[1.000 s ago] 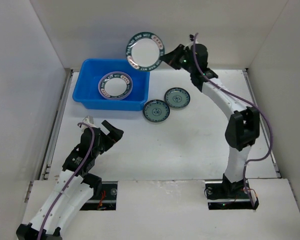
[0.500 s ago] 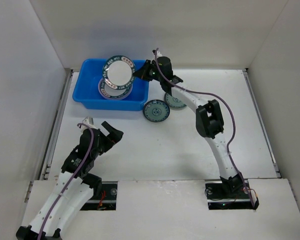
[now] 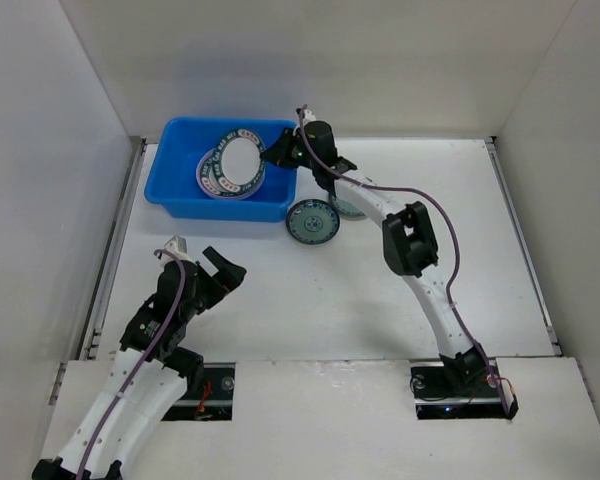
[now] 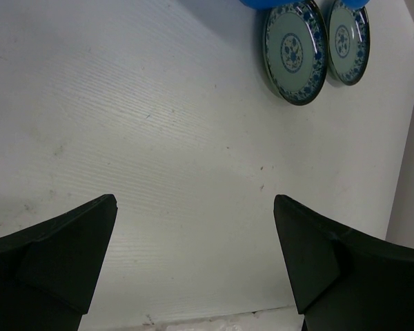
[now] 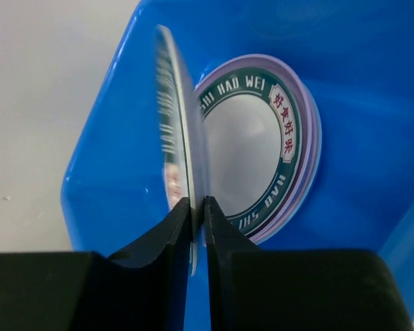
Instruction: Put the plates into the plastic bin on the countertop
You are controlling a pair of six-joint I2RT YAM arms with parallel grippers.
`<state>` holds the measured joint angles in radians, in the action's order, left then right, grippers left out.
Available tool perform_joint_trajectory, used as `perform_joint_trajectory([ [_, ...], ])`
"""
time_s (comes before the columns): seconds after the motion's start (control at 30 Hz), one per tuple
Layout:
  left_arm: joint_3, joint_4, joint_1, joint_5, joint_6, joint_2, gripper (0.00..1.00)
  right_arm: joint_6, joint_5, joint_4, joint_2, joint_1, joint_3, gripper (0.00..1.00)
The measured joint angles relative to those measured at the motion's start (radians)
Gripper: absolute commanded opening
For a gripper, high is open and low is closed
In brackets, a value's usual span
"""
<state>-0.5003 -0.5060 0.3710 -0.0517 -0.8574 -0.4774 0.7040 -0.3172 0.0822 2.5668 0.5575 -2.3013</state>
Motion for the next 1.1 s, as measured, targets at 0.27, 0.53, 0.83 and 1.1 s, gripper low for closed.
perform_joint_trajectory([
  [0.27,-0.004,-0.014,0.000,0.013,0.005,0.011,1.00,-0.024,0.010,0.002,0.002,0.035,-0.002,0.34],
  [0.53,-0.006,-0.018,0.002,0.017,0.005,0.023,1.00,-0.053,0.011,0.008,-0.029,0.046,0.034,0.72],
  [0.83,-0.006,-0.019,0.009,0.018,0.005,0.029,1.00,-0.113,0.103,0.050,-0.430,0.039,0.405,0.73],
  [1.1,-0.006,-0.013,0.020,0.018,0.005,-0.006,1.00,-0.068,0.201,0.131,-0.897,-0.114,0.905,0.72],
])
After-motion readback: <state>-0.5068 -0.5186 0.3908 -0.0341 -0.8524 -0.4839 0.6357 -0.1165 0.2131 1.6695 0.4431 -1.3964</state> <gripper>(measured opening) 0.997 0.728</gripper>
